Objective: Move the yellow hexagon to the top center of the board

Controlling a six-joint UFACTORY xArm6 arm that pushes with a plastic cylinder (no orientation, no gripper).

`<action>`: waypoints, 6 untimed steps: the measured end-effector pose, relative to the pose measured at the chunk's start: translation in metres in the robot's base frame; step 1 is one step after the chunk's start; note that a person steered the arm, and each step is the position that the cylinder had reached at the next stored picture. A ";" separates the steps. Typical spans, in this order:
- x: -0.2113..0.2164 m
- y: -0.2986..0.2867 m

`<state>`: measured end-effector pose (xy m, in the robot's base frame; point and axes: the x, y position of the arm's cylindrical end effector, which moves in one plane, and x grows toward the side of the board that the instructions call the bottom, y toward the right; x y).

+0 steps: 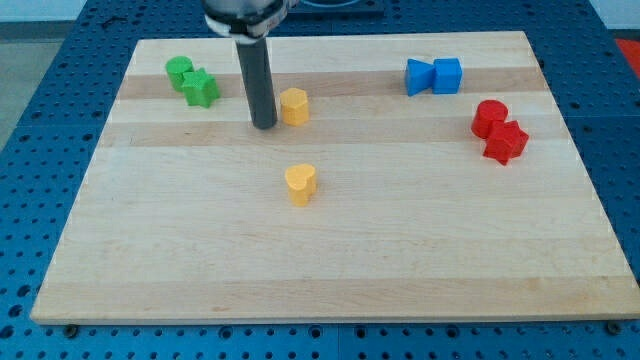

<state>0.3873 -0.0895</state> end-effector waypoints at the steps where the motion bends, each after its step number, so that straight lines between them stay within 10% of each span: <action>1: 0.030 0.014; 6: -0.066 0.024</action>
<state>0.3214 -0.0656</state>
